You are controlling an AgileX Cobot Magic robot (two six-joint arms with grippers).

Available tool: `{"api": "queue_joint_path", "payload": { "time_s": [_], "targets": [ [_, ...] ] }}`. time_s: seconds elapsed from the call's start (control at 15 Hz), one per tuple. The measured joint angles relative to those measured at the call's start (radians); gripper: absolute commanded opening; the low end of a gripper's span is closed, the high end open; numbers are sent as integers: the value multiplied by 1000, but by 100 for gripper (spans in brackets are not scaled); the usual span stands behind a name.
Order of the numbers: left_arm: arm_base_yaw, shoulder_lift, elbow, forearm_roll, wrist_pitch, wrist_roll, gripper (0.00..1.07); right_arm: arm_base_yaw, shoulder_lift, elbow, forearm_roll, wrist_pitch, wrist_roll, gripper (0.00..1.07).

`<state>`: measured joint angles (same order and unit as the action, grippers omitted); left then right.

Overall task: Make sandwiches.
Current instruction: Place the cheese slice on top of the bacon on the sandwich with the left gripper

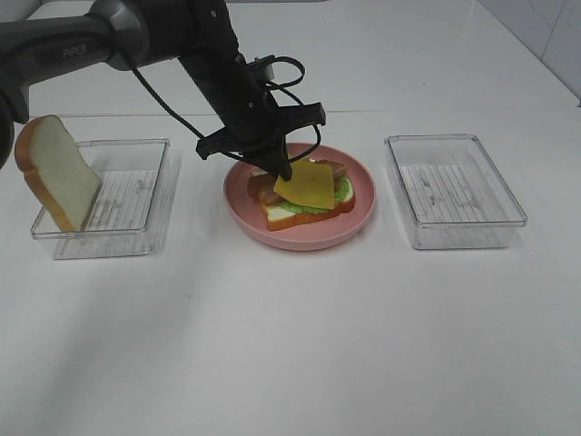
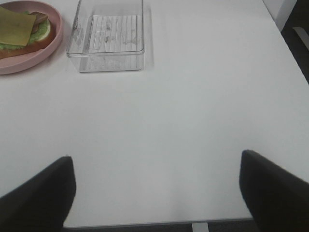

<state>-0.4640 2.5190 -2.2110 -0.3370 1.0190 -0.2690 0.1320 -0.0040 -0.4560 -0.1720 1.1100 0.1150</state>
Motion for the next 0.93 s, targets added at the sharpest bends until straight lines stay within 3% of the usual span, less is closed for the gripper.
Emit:
{"api": "queue_joint_path", "payload": {
  "time_s": [0.13,0.2,0.4,0.47,0.6,0.93],
  "targets": [
    [-1,5,0,-1,-5,1,12,0,0,0,0,0,0,90],
    [-2,5,0,-1,-6,3,28,0,0,0,0,0,0,90],
    [-9,6,0,-3,-27,31,96,0,0,0,0,0,0,90],
    [-9,6,-2,-4,-23,43,102,0,0,0,0,0,0,90],
    [-9,6,-26,-2,3,57,102,0,0,0,0,0,0,90],
    [-10,5,-270,108,186,83,102,0,0,0,0,0,0,90]
  ]
}}
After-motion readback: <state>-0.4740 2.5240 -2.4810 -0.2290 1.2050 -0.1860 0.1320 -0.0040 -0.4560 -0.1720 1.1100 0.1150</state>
